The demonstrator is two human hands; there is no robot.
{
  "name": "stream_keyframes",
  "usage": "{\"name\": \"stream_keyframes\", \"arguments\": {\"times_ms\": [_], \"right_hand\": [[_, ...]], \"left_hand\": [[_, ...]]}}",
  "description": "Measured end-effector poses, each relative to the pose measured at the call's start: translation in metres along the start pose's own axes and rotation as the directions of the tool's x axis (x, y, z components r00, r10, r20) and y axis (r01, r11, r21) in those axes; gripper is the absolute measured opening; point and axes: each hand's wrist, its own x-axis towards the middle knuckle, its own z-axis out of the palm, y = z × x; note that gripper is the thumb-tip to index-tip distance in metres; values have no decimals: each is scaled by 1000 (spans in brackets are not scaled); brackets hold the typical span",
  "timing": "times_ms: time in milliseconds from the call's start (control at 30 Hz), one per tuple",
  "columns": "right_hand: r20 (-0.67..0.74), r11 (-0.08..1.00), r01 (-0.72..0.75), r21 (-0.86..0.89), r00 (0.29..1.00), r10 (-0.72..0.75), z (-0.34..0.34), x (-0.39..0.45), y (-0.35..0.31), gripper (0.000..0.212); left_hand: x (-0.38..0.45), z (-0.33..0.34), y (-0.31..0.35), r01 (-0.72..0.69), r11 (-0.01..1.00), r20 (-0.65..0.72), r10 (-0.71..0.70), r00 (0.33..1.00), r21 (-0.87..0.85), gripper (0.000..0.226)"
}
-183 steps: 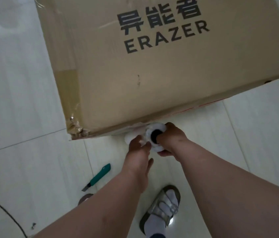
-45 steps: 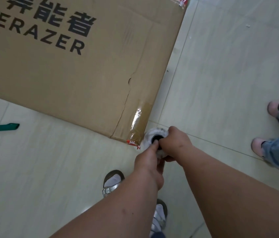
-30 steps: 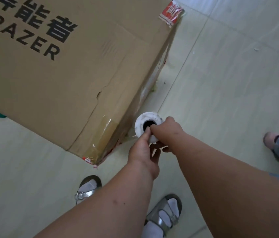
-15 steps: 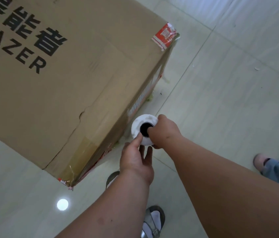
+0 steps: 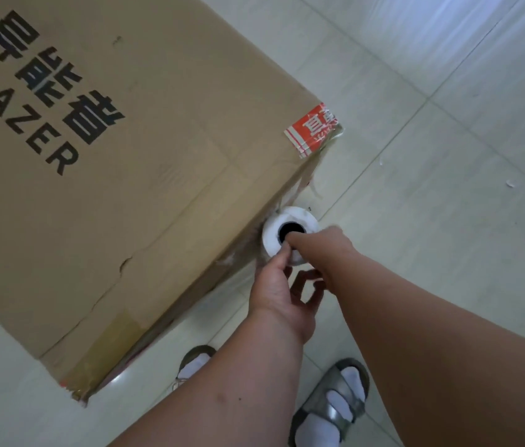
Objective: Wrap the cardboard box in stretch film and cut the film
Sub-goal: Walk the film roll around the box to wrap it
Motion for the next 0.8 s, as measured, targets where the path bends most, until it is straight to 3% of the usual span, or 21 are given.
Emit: {"name": "stream_keyframes", "arguments": {"times_ms": [100, 200, 267, 367, 433, 500, 600, 800], "right_hand": [[-29, 912, 267, -313, 957, -290, -8, 10, -9, 53], [54, 801, 391, -453, 909, -413, -19, 13, -9, 29], [43, 842, 374, -388, 920, -389, -25, 18, -8, 32], [-61, 974, 222, -47, 973, -224, -36, 23, -12, 43], [-78, 981, 148, 126, 987, -139, -50, 26, -18, 42], [-83, 976, 100, 192, 993, -85, -61, 30, -22, 39], [-94, 997, 78, 10, 993, -76, -72, 35, -27, 52], [22, 911, 90, -402, 996, -88, -90, 47, -64, 58]], "left_hand": [[7, 9, -11, -59, 990, -60, 51, 997, -125, 58], [8, 16, -19, -93, 969, -130, 64, 989, -229, 42], [3, 24, -22, -109, 951, -144, 69, 987, -290, 32], [-1, 38, -20, -111, 948, -89, 88, 992, -299, 14], [0, 54, -18, -101, 950, -75, 82, 994, -297, 14], [6, 71, -18, -82, 962, -81, 63, 995, -262, 27], [14, 87, -25, -45, 972, -48, 34, 998, -232, 43], [18, 110, -18, -20, 972, -171, -21, 985, -234, 29]]}}
